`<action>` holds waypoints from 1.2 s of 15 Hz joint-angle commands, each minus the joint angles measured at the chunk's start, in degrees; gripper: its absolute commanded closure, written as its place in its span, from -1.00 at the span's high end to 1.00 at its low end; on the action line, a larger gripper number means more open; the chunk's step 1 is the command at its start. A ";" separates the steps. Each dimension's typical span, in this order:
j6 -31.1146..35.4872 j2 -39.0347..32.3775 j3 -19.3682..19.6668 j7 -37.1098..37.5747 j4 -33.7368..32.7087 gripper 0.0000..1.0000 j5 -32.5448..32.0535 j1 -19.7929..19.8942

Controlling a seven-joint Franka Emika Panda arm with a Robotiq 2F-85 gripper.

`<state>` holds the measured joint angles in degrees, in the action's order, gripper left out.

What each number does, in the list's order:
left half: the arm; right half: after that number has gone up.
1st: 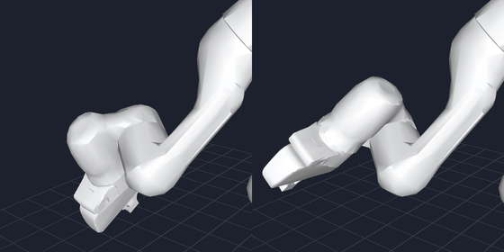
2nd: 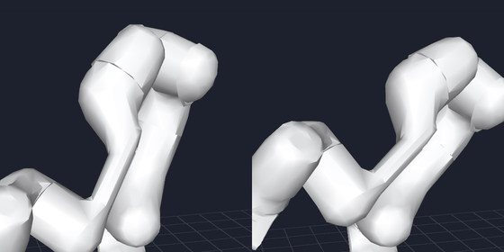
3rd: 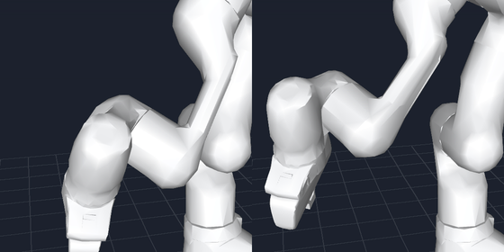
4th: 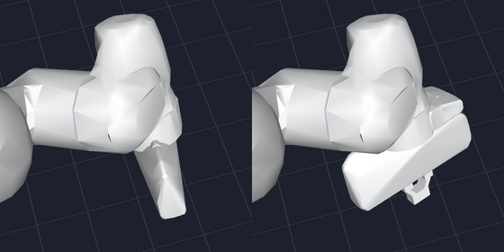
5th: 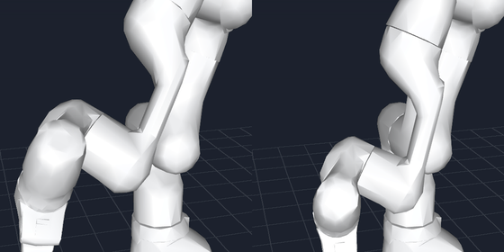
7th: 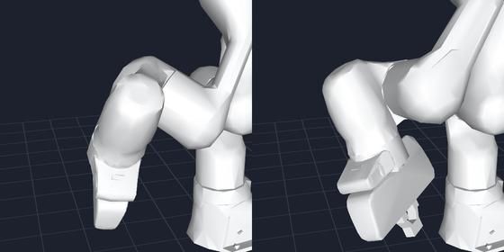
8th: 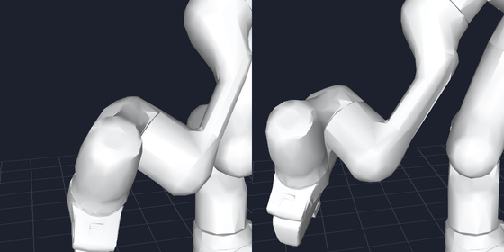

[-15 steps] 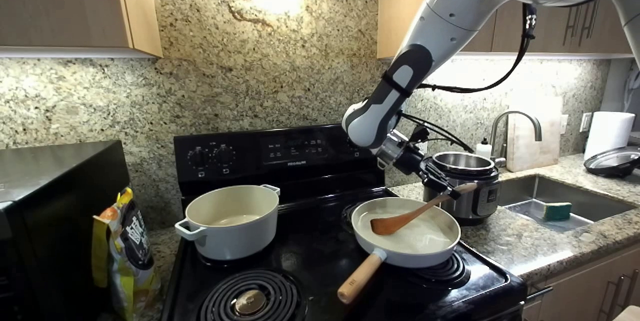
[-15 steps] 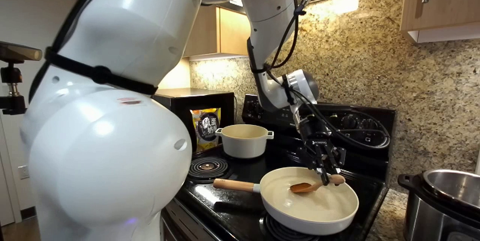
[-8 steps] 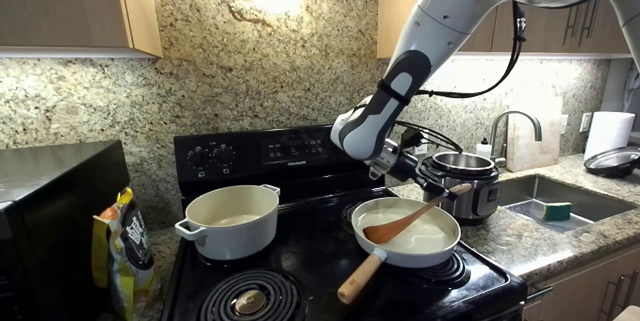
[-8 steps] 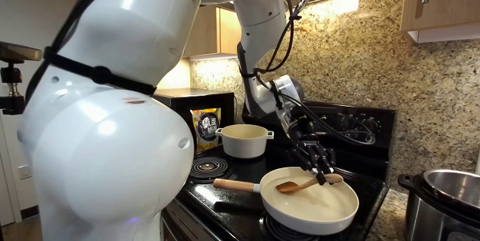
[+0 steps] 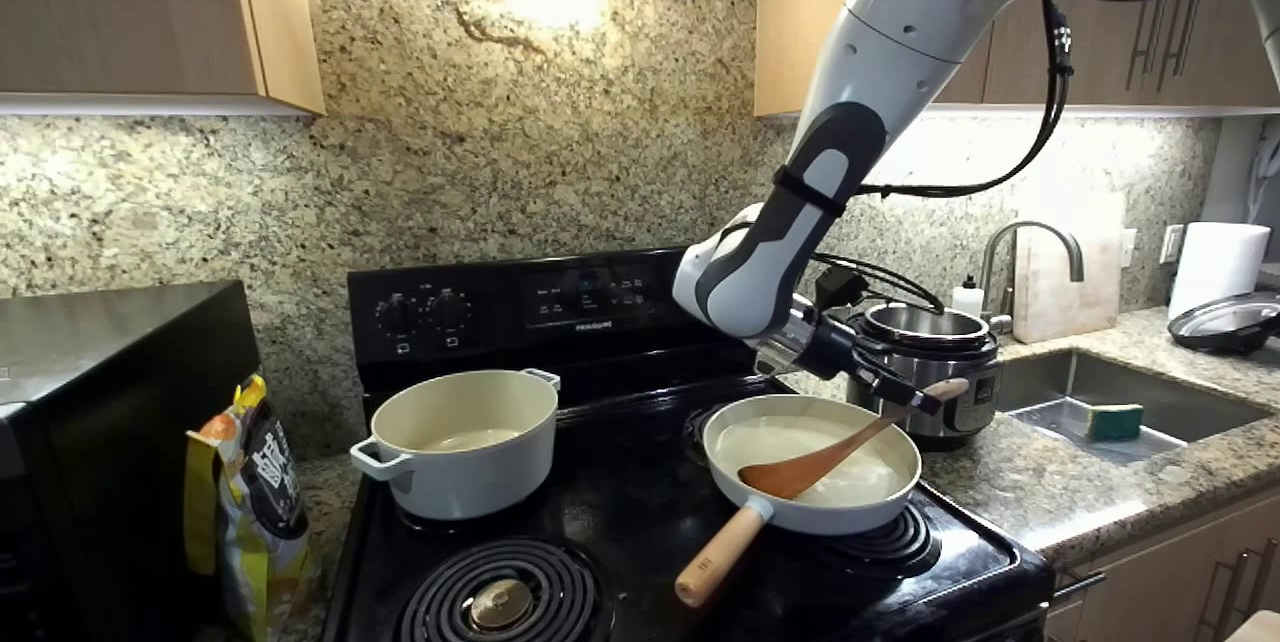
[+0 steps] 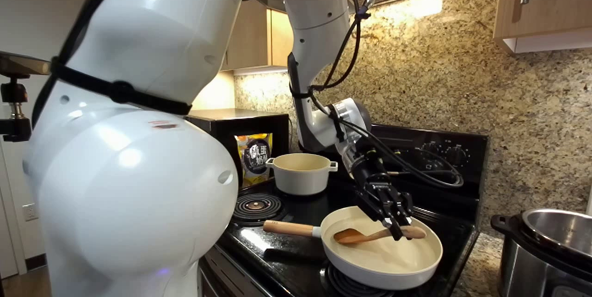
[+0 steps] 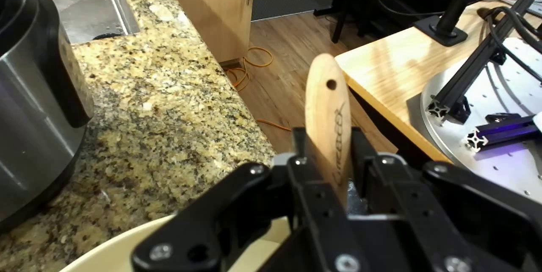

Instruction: Use the wooden spoon to stir the water in the white pan

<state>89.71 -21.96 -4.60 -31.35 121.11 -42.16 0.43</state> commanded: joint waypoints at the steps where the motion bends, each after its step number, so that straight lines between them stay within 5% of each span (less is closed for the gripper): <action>1: 3.93 1.44 1.46 0.35 2.77 -0.86 -0.05 2.44; 18: 5.46 -9.77 4.87 1.54 -7.79 -0.86 0.03 4.52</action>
<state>95.73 -30.06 0.27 -30.63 114.91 -42.14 4.52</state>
